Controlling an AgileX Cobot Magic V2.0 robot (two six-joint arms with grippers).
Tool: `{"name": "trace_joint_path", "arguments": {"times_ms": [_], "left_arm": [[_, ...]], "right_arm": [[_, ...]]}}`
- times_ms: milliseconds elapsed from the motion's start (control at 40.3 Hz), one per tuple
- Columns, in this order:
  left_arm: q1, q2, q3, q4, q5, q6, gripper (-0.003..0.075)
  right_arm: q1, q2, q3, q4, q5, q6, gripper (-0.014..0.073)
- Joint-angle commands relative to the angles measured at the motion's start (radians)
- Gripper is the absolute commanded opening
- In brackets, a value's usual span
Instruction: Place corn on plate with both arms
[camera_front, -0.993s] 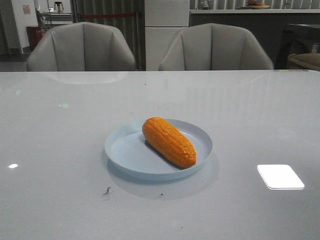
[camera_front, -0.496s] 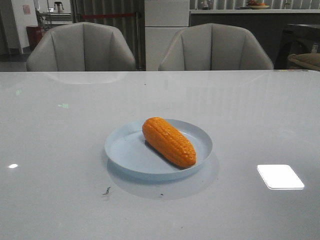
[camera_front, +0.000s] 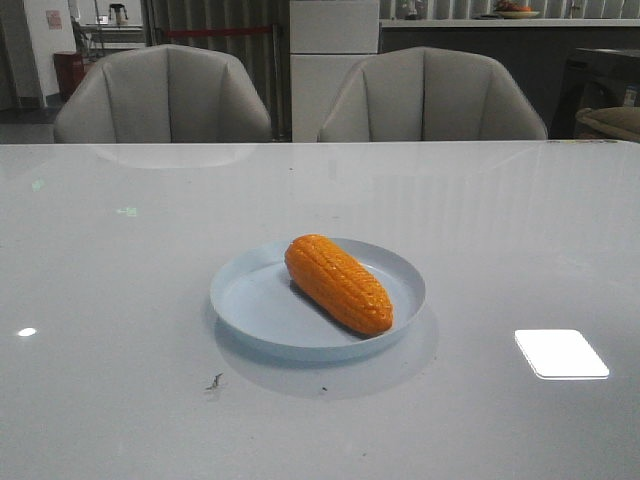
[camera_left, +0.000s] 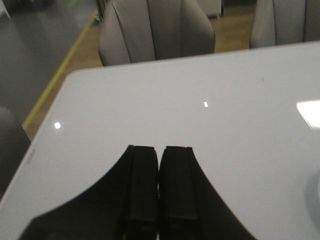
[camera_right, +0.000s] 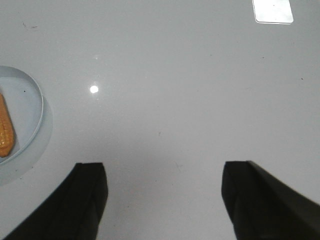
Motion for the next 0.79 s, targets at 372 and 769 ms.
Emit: {"name": "trace_joint_path", "arguments": {"times_ms": [372, 769], "left_arm": [[0.013, -0.479, 0.595, -0.031, -0.591, 0.028, 0.0099], [0.011, -0.584, 0.621, -0.078, -0.481, 0.028, 0.0099]], "right_arm": [[-0.005, -0.006, -0.026, 0.001, -0.069, -0.004, 0.0582], [-0.005, -0.001, -0.026, 0.001, -0.067, -0.004, 0.0582]]}}
